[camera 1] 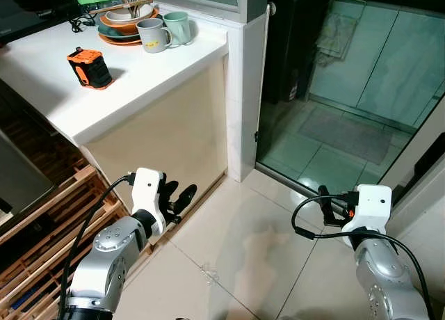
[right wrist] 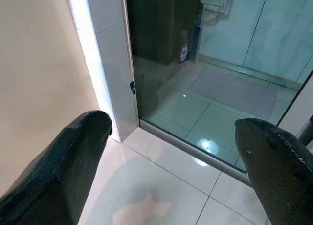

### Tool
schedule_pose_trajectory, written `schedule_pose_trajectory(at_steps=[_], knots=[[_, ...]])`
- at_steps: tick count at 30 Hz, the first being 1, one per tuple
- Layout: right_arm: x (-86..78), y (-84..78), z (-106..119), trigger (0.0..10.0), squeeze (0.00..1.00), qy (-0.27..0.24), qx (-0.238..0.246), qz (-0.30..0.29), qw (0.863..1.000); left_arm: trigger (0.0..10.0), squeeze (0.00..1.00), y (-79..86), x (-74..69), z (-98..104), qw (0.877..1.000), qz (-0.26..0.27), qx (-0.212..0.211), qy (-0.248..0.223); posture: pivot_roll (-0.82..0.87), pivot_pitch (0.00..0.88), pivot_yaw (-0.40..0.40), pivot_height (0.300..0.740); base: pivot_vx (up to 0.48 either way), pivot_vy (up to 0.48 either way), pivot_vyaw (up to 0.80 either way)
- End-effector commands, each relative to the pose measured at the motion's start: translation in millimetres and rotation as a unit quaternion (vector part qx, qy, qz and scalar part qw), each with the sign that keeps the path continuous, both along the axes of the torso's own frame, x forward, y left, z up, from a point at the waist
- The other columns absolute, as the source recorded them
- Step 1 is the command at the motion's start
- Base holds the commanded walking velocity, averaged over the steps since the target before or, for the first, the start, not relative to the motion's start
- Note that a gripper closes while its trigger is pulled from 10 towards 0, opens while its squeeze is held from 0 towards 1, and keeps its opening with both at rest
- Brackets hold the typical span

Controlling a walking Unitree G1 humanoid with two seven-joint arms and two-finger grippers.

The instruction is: Restocking fridge

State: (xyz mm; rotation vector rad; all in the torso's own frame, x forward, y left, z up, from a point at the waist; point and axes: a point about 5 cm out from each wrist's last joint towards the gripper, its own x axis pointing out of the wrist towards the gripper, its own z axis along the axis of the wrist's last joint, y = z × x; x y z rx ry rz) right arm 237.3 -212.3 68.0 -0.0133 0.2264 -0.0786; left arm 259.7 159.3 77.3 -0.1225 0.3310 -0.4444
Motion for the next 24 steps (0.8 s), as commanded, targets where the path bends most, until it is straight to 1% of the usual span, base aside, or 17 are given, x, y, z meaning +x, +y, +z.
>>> schedule_pose_trajectory(at_steps=[1, 11, 12, 13, 14, 16, 18, 22, 23, 24], knots=[[43.7, 51.7, 16.1, 10.0, 0.00, 0.007, 0.114, 0.085, 0.990, 10.0, 0.00, -22.3, 40.9, 8.7, 0.995, 0.089, -0.042, 0.029, -0.12, 0.034, -0.014, 0.740, 0.000, 0.000, 0.00], [43.7, 51.7, 16.1, 10.0, 0.00, 0.007, 0.114, 0.085, 0.990, 10.0, 0.00, -22.3, 40.9, 8.7, 0.995, 0.089, -0.042, 0.029, -0.12, 0.034, -0.014, 0.740, 0.000, 0.000, 0.00], [44.5, 52.6, 12.9, 10.0, 0.00, 0.015, 0.106, 0.080, 0.991, 10.0, 0.00, -18.4, 41.9, 6.5, 0.994, 0.100, -0.042, 0.024, -0.13, 0.022, -0.004, 0.740, 0.000, 0.000, 0.00], [46.5, 48.0, 16.2, 10.0, 0.00, -0.013, 0.081, 0.075, 0.994, 10.0, 0.00, -10.0, 34.7, 11.0, 0.994, 0.105, -0.029, -0.008, -0.10, 0.000, 0.016, 0.740, 0.000, 0.000, 0.00], [47.0, 44.5, 19.4, 10.0, 0.00, -0.036, 0.066, 0.072, 0.995, 10.0, 0.00, -4.6, 27.5, 15.6, 0.994, 0.105, -0.021, -0.035, -0.10, 0.000, 0.014, 0.740, 0.000, 0.000, 0.00], [44.5, 39.5, 23.8, 10.0, 0.00, -0.064, 0.050, 0.070, 0.994, 10.0, 0.00, 1.4, 16.4, 21.5, 0.992, 0.108, -0.002, -0.064, -0.09, 0.000, 0.010, 0.740, 0.000, 0.000, 0.00], [42.7, 38.2, 24.0, 10.0, 0.00, -0.067, 0.057, 0.064, 0.994, 10.0, 0.00, 2.5, 13.8, 22.2, 0.991, 0.111, 0.004, -0.069, -0.09, 0.000, 0.010, 0.740, 0.000, 0.000, 0.00], [47.1, 39.5, 21.0, 10.0, 0.00, -0.060, 0.069, 0.064, 0.994, 10.0, 0.00, -8.4, 19.2, 24.2, 0.991, 0.105, 0.005, -0.084, -0.10, 0.000, 0.012, 0.740, 0.000, 0.000, 0.00], [46.9, 37.6, 22.8, 10.0, 0.00, -0.064, 0.060, 0.063, 0.994, 10.0, 0.00, -7.6, 18.9, 26.9, 0.990, 0.107, 0.012, -0.091, -0.10, 0.000, 0.016, 0.740, 0.000, 0.000, 0.00], [43.9, 34.3, 24.6, 10.0, 0.00, -0.070, 0.048, 0.059, 0.995, 10.0, 0.00, -3.7, 15.6, 29.2, 0.989, 0.109, 0.022, -0.095, -0.10, 0.000, 0.016, 0.740, 0.000, 0.000, 0.00]])
